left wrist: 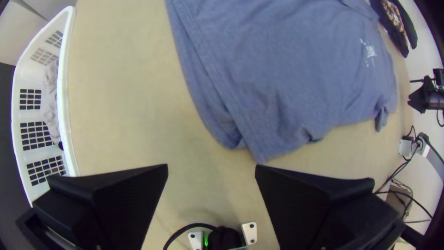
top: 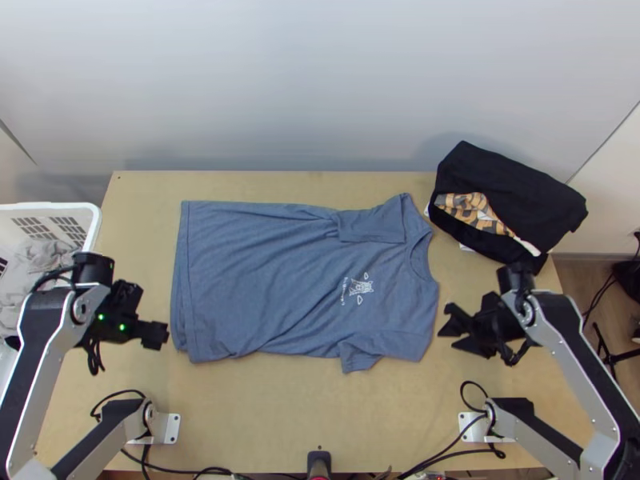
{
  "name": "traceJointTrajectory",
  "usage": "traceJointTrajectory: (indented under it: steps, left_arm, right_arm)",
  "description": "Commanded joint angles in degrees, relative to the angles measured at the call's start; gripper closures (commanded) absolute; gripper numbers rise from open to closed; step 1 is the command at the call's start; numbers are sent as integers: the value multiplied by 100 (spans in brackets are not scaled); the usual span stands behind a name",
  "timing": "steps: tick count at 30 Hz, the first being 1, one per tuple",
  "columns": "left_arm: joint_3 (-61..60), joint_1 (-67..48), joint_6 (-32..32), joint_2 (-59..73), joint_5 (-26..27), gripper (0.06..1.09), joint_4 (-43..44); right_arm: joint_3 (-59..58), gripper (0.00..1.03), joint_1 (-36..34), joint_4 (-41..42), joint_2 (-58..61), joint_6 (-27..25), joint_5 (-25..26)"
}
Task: Fold the t-shirt
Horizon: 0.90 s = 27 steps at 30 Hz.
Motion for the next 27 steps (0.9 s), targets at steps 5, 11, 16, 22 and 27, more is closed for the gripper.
traceJointTrajectory:
  steps: [5, 11, 16, 22, 27]
  left_arm:
    - [-250, -279, -125, -272, -13, 17, -108]
    - [-267, -314, -134, -272, -48, 17, -126]
    - [-311, -314, -90, -272, -65, 17, -152]
    - [-513, -393, 103, -272, -48, 16, -152]
    - [-953, -912, 112, -114, 14, 12, -100]
  right_arm:
    - [-578, 50, 358, 762, 428, 4, -65]
    - [-481, 50, 656, 1070, 1016, 83, -153]
    - [-463, 51, 859, 1500, 1166, 197, -170]
    - [-472, 84, 1008, 2010, 1192, 338, -161]
    - [-481, 100, 1008, 2168, 1122, 294, -118]
